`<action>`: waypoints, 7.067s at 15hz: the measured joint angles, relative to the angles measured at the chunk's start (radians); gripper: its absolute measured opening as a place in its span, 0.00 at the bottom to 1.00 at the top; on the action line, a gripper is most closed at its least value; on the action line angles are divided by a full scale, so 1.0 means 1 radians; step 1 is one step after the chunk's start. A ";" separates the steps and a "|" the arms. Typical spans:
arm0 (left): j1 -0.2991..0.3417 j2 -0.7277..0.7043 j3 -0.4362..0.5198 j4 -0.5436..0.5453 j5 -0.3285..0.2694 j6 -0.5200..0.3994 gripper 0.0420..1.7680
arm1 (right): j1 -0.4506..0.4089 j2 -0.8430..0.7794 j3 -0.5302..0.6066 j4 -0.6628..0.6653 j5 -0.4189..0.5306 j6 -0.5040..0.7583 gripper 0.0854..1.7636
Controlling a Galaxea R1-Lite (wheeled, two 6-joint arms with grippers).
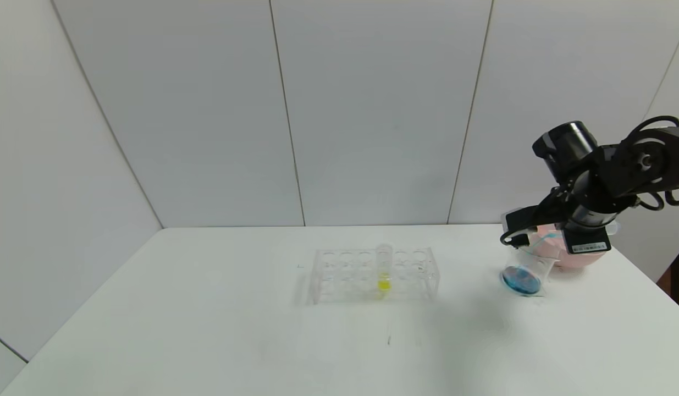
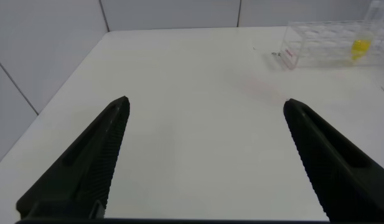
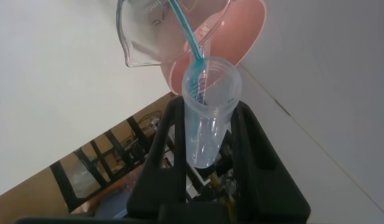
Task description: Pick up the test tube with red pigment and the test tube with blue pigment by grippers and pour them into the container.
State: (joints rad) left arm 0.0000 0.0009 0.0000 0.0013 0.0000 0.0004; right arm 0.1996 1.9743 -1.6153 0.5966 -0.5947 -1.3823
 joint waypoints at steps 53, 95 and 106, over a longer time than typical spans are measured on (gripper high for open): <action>0.000 0.000 0.000 0.000 0.000 0.000 1.00 | -0.504 -0.028 0.307 -1.021 0.849 1.438 0.24; 0.000 0.000 0.000 0.000 0.000 0.000 1.00 | -0.406 0.028 0.381 -1.174 0.853 1.409 0.91; 0.000 0.000 0.000 -0.001 0.000 0.000 1.00 | -0.218 -0.320 0.616 -1.176 0.781 1.413 0.95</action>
State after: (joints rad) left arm 0.0000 0.0009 0.0000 0.0004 0.0000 0.0004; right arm -0.0187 1.6538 -0.9991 -0.5794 0.1866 0.0304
